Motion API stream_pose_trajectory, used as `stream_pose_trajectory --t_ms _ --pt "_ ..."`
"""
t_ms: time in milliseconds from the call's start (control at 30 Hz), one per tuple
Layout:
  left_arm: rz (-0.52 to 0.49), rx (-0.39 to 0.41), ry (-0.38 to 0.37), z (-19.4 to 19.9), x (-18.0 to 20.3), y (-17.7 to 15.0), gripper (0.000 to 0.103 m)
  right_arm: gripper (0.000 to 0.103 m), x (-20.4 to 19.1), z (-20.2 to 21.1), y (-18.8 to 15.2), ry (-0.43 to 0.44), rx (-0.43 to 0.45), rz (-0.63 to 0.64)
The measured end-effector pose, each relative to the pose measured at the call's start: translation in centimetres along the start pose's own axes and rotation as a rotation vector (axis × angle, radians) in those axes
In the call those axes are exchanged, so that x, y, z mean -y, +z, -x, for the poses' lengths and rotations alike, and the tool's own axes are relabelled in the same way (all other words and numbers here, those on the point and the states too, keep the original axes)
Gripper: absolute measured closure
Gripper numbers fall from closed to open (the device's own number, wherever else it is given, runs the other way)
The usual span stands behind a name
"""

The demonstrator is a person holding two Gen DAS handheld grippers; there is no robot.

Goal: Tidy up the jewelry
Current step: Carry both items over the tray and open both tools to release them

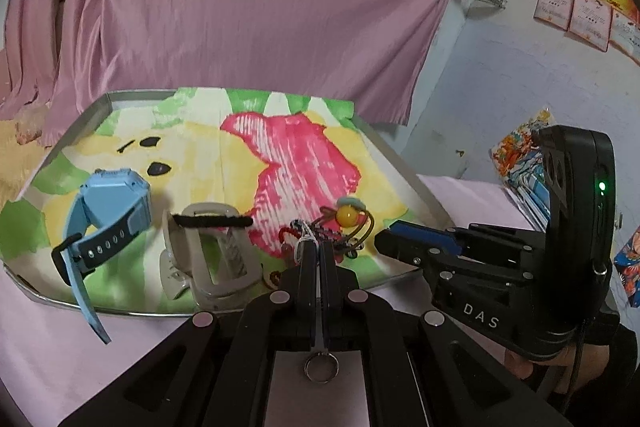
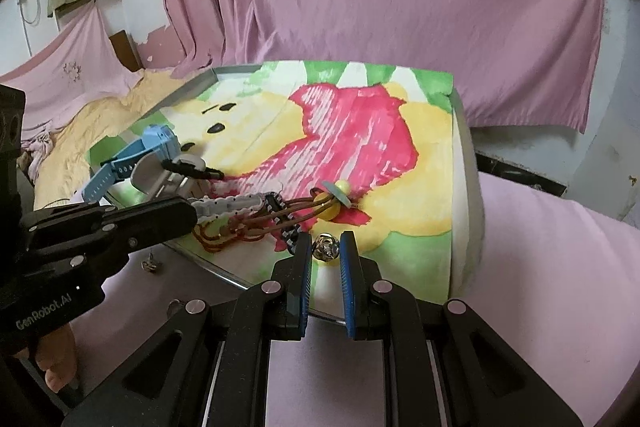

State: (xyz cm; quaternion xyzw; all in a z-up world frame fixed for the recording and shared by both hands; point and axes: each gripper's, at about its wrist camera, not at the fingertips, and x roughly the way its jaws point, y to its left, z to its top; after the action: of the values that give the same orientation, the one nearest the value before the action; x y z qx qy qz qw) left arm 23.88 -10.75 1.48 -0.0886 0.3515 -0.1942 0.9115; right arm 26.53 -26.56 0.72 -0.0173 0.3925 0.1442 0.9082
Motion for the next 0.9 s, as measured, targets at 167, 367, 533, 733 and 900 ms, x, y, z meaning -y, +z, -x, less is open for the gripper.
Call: stream_pose_trajectory --t_ms 167,367,533,733,900 --pt "0.0 -0.025 -0.005 -0.1 0.0 -0.1 0.101 0.089 0.1 -0.2 -0.1 0.004 -0.006 -0.015" --pt "0.006 -0.018 0.023 0.3 -0.1 0.0 0.101 0.084 0.3 0.2 -0.2 -0.016 0.01 -0.032" --pt "-0.016 -0.01 0.045 0.7 0.2 -0.1 0.1 0.066 0.3 1.4 -0.8 -0.034 0.055 -0.049" --pt "-0.03 0.024 0.062 2.1 0.5 -0.4 0.1 0.055 0.7 3.5 -1.4 -0.072 0.138 -0.09" --pt "-0.03 0.058 0.076 3.6 0.4 -0.7 0.1 0.05 0.7 5.7 -1.9 -0.091 0.211 -0.117"
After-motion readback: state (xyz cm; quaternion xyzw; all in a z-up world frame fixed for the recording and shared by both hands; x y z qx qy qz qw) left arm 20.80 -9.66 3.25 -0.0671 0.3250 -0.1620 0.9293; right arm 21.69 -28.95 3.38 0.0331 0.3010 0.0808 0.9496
